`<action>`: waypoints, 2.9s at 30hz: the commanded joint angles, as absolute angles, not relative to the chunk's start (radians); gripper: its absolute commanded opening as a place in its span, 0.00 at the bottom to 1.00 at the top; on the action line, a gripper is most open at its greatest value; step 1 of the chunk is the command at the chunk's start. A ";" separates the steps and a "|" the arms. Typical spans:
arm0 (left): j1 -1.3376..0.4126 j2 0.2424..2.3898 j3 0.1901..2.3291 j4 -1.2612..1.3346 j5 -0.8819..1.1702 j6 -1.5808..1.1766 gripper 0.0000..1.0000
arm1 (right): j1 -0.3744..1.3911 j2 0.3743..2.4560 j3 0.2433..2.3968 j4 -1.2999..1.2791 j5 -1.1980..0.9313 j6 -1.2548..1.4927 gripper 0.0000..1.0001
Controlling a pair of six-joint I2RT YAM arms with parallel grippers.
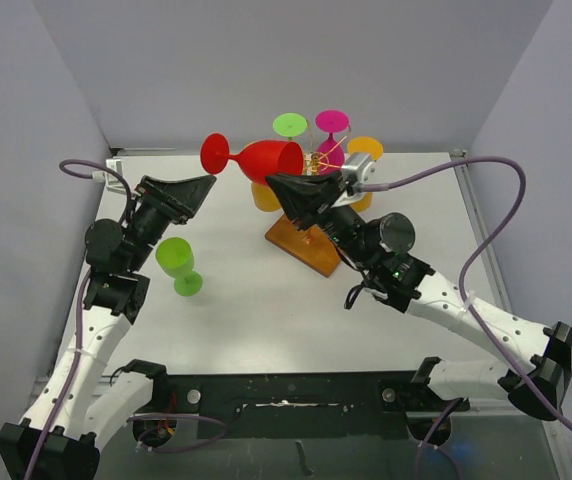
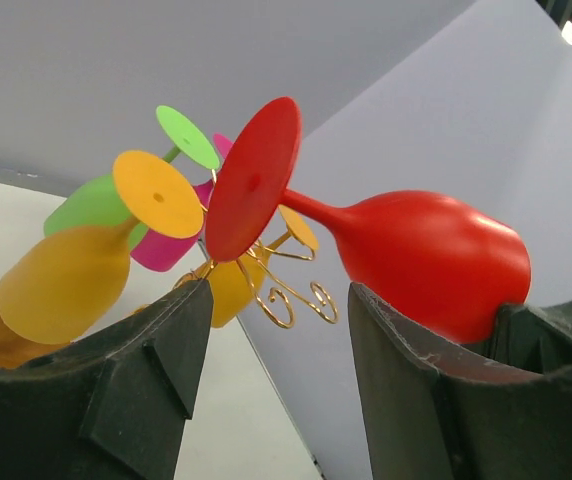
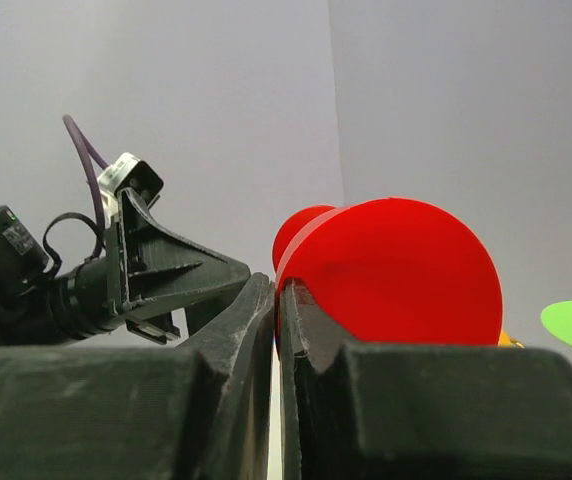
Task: Place the wine glass upside down on the wine glass rack
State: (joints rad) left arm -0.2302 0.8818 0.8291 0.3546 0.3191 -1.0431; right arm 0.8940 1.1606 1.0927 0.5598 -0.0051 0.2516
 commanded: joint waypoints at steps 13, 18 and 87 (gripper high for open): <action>-0.208 0.887 0.697 0.757 0.258 -1.371 0.63 | 0.994 1.271 1.131 0.758 0.107 0.078 0.00; -0.207 0.891 0.704 0.735 0.253 -1.414 0.67 | 0.999 1.285 1.127 0.774 0.068 0.088 0.00; -0.206 0.848 0.718 0.522 0.017 -1.468 0.00 | 1.078 1.285 0.952 0.824 -0.019 0.152 0.27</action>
State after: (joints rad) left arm -0.2085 0.8677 0.6907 0.4667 0.0437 -1.5063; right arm 1.0687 1.3544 0.9520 0.7685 -0.0372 0.1379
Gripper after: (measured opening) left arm 0.042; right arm 0.235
